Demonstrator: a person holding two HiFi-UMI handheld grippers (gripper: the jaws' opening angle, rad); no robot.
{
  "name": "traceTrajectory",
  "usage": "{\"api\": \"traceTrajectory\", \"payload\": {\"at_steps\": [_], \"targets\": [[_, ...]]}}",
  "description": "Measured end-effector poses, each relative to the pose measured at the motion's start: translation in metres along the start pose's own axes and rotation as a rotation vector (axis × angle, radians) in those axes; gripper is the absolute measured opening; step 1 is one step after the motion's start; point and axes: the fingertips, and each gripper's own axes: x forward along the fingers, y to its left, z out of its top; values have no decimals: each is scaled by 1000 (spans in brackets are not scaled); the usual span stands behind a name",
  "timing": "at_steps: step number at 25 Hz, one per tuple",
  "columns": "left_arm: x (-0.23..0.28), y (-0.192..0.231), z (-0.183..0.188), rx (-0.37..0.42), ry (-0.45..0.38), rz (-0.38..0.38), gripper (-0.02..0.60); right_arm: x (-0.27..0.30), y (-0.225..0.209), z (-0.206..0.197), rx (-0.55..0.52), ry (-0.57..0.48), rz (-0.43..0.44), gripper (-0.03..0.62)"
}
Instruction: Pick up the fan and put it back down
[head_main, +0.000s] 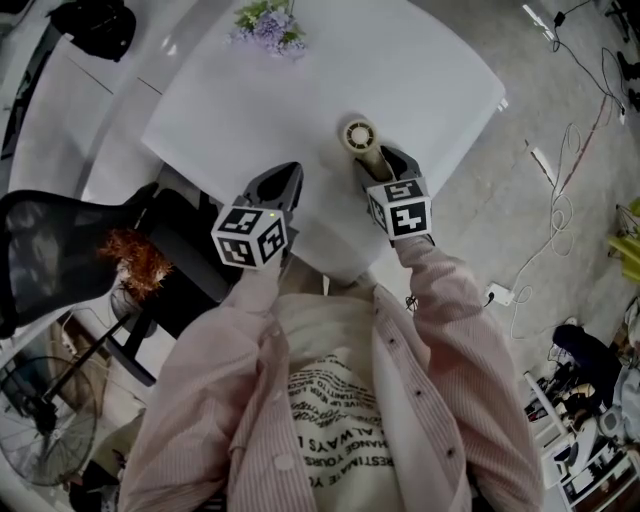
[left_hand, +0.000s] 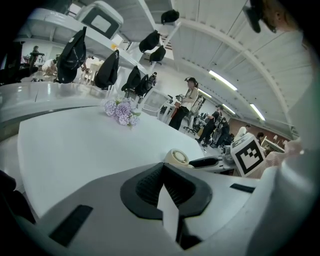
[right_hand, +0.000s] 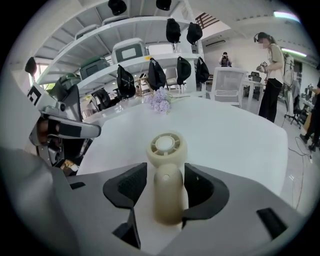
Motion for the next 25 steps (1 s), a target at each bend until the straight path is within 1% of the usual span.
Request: {"api": "traceTrajectory", "payload": {"at_steps": [2,7,8,9,10,11,15,17,21,25], "targets": [[-4,-5,3,8,-14,-8,2,-7,2,5,-2,-32,3,202],[-19,-22,14,22,-66,-39,2,-29,7,17,-4,-106,-27,195],[-22,-26,16,28,-74,-45,2,-35,9,19,-5,-119,-28,183],[-26,-30,18,35,-83,-52,2,-40,11,21,-9,-131,-32,153],[-29,-34,20,42,-90,-58,2,-45,13,23,-13,-141,-34,99],[-32,-38,22,50,-97,-66,2,-51,17,25,-15,-151,-33,69],[-42,-54,29,90,-117,-99,2,-70,29,31,3,-191,-16,26],[-47,-62,34,111,-128,-113,2,-80,33,35,11,-209,-7,15],[-58,-76,51,152,-177,-132,2,-101,42,51,-3,-264,40,4],[-71,-86,65,187,-219,-136,2,-123,52,67,-20,-320,78,2]]}}
